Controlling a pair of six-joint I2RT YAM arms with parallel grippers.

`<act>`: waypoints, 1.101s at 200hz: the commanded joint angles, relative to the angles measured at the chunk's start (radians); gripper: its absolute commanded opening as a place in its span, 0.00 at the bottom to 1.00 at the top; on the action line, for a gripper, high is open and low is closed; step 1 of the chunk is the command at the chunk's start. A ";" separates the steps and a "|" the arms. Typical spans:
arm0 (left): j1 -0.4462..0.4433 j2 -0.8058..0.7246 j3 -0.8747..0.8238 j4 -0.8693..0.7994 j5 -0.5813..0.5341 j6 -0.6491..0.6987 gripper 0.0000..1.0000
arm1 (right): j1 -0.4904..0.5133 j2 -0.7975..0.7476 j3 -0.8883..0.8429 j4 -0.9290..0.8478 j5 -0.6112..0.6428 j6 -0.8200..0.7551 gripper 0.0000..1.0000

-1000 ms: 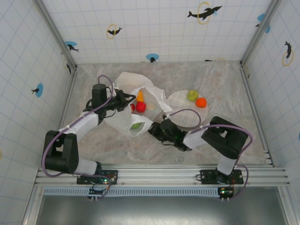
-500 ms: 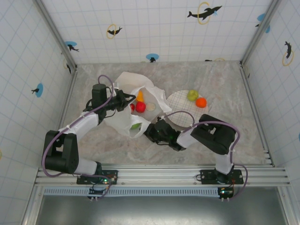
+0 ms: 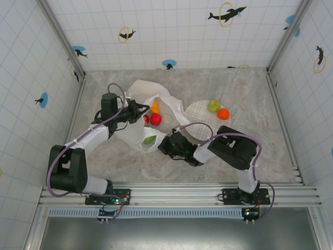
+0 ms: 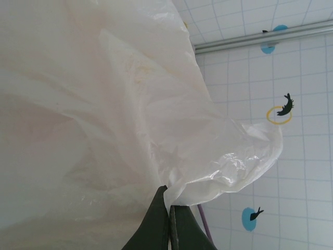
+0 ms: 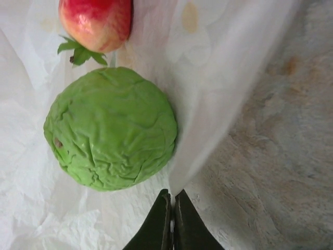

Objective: Place the fruits into the plastic bag

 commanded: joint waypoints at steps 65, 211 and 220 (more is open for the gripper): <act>0.075 -0.053 0.044 -0.005 0.025 0.017 0.00 | 0.021 -0.250 0.130 -0.303 0.213 -0.417 0.00; 0.146 -0.015 0.249 -0.003 -0.034 -0.065 0.00 | 0.030 -0.375 0.455 -0.632 0.346 -0.912 0.00; 0.151 -0.009 0.255 -0.005 -0.036 -0.066 0.00 | 0.024 -0.381 0.450 -0.639 0.342 -0.916 0.00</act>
